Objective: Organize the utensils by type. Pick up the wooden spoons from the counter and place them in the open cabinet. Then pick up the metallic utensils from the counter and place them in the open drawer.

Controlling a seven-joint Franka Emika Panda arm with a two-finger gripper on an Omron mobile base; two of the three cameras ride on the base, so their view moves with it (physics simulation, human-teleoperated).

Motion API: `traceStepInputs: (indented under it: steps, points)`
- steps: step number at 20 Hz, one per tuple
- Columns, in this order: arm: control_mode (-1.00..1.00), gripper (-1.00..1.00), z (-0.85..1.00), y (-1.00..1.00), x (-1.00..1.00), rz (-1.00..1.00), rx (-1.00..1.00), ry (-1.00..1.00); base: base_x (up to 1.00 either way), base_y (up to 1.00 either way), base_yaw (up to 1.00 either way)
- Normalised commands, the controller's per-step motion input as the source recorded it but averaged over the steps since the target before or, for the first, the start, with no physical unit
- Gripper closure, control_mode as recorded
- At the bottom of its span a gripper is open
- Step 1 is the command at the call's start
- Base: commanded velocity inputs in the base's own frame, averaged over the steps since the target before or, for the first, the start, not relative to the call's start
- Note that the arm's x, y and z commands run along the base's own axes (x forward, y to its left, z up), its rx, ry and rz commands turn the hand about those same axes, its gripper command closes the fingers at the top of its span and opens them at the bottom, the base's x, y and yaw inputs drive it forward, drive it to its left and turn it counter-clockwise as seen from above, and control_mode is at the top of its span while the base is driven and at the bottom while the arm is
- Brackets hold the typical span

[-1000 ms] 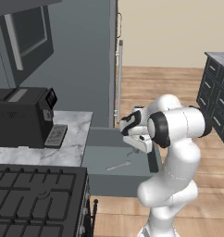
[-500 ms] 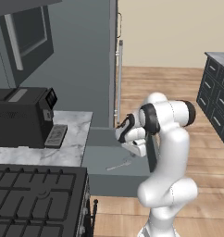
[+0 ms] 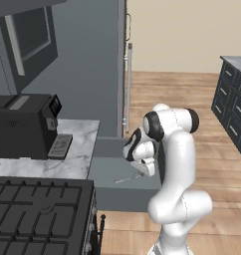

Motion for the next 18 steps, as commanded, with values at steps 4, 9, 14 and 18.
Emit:
traceStepInputs:
  steps: [4, 9, 14, 18]
  points:
    - [-1.0, 1.0, -0.52, -0.02, 0.04, 0.0, 0.0, 0.0, 0.0, 0.0, 0.0]
    - [-1.0, 1.0, -0.47, 0.0, 0.17, 0.0, 0.0, 0.01, 0.0, 0.0, 0.0]
    - [-1.0, 1.0, -0.39, 0.0, 0.17, 0.0, 0.0, 0.01, 0.0, 0.0, 0.0]
    - [-1.0, -1.0, -0.26, 0.0, 0.22, 0.0, 0.0, 0.0, 0.0, 0.0, 0.0]
